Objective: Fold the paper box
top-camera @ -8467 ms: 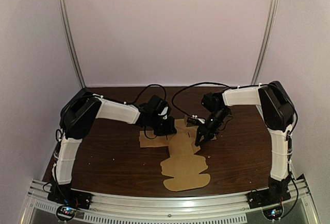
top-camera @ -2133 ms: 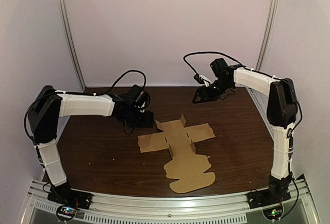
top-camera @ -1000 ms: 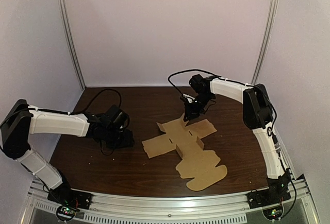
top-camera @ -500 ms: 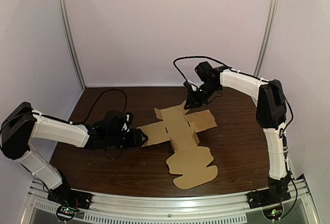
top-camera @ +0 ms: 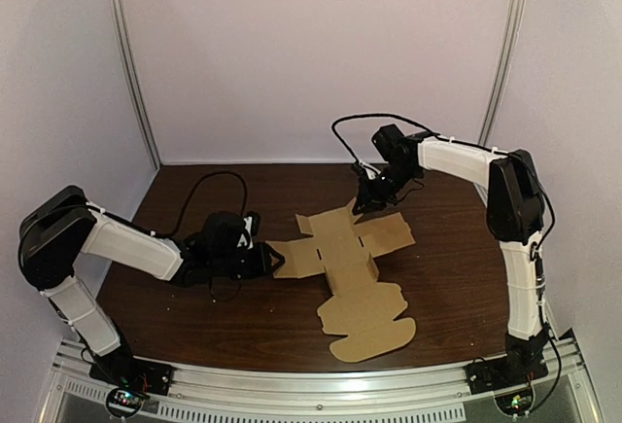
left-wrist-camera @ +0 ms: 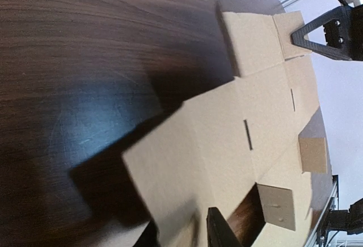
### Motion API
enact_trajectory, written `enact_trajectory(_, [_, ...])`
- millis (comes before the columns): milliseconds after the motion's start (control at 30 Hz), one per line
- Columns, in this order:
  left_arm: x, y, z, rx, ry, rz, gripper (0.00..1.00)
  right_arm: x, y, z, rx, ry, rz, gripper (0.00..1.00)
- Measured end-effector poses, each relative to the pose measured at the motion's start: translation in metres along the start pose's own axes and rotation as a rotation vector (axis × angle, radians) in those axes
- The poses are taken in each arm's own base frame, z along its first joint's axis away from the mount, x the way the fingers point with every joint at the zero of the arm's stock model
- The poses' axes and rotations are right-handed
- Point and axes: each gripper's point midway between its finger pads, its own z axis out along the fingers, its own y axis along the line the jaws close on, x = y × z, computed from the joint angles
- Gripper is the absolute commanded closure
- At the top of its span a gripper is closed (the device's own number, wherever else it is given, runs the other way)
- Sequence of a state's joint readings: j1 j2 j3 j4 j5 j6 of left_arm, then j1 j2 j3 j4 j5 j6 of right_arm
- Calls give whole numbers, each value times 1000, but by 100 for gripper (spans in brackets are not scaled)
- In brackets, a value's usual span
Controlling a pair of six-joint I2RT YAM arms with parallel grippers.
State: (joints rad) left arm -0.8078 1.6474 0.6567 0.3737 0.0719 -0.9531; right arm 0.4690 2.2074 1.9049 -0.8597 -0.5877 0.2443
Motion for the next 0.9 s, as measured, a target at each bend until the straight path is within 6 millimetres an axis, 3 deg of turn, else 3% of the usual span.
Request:
enact_trajectory(167, [-4, -3, 3, -2, -11, -11, 62, 2, 2, -6, -10, -7, 1, 100])
enact_trajectory(333, [-2, 4, 10, -23, -7, -48, 82, 0, 6, -15, -31, -27, 6, 100])
enact_trajectory(467, [-2, 1, 14, 4, -13, -63, 100, 1, 9, -19, -58, -29, 10, 76])
enact_trajectory(600, [-4, -5, 13, 29, -15, -41, 100, 4, 17, -22, -114, -15, -40, 55])
enact_trajectory(733, [-2, -8, 14, 30, 8, 41, 100, 4, 35, -43, -138, 3, -210, 45])
enact_trajectory(833, [-6, -18, 11, 28, 20, 152, 100, -1, 60, -74, -139, -39, -462, 41])
enact_trajectory(900, [-12, -28, 5, 30, 19, 238, 100, 7, 74, -96, -119, -55, -638, 41])
